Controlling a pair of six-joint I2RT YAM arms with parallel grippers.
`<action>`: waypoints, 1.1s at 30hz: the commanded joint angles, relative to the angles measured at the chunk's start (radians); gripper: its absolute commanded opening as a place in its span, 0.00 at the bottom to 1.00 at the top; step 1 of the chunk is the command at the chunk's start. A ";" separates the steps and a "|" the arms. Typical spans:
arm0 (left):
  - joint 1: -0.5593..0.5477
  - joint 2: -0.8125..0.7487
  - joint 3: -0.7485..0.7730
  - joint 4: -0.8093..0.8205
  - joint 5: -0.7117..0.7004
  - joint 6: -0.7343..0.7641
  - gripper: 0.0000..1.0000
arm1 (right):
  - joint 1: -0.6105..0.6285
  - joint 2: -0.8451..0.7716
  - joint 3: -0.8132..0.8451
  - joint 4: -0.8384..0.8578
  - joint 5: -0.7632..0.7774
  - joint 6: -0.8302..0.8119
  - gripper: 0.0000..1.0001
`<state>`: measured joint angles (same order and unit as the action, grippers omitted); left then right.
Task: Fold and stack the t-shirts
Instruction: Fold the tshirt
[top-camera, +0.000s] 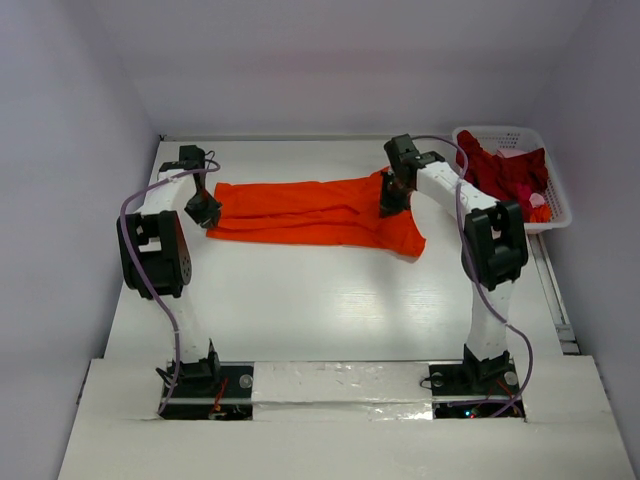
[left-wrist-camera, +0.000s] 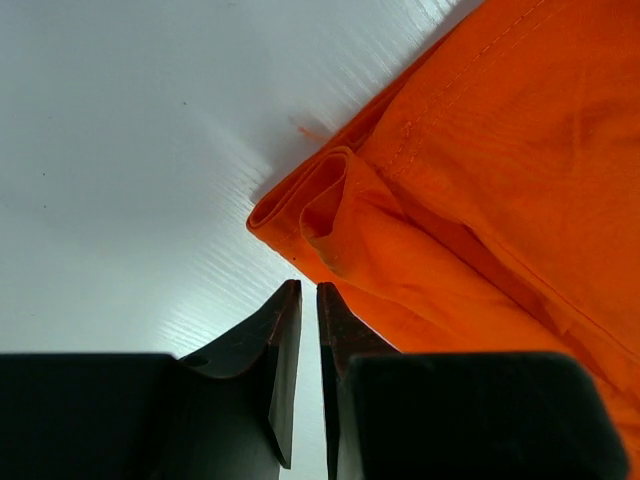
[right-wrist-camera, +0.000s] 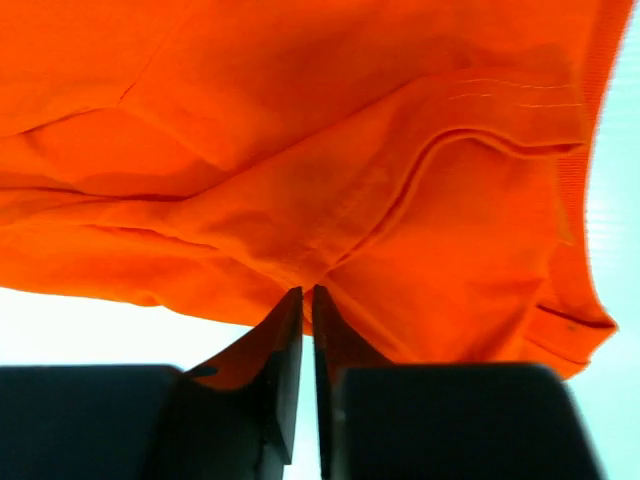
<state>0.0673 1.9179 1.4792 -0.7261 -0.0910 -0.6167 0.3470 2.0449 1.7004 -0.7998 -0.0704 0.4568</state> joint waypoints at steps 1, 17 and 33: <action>0.003 -0.008 0.007 -0.021 -0.026 0.014 0.11 | 0.023 0.012 0.004 0.036 -0.034 0.000 0.16; 0.003 0.009 0.001 -0.010 -0.049 0.017 0.27 | 0.064 0.026 -0.033 0.048 -0.011 0.020 0.32; 0.003 0.007 0.009 -0.010 -0.056 0.020 0.32 | 0.064 -0.014 -0.048 0.053 0.057 0.052 0.31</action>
<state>0.0673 1.9327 1.4792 -0.7250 -0.1326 -0.6056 0.4088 2.0838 1.6390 -0.7738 -0.0467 0.5022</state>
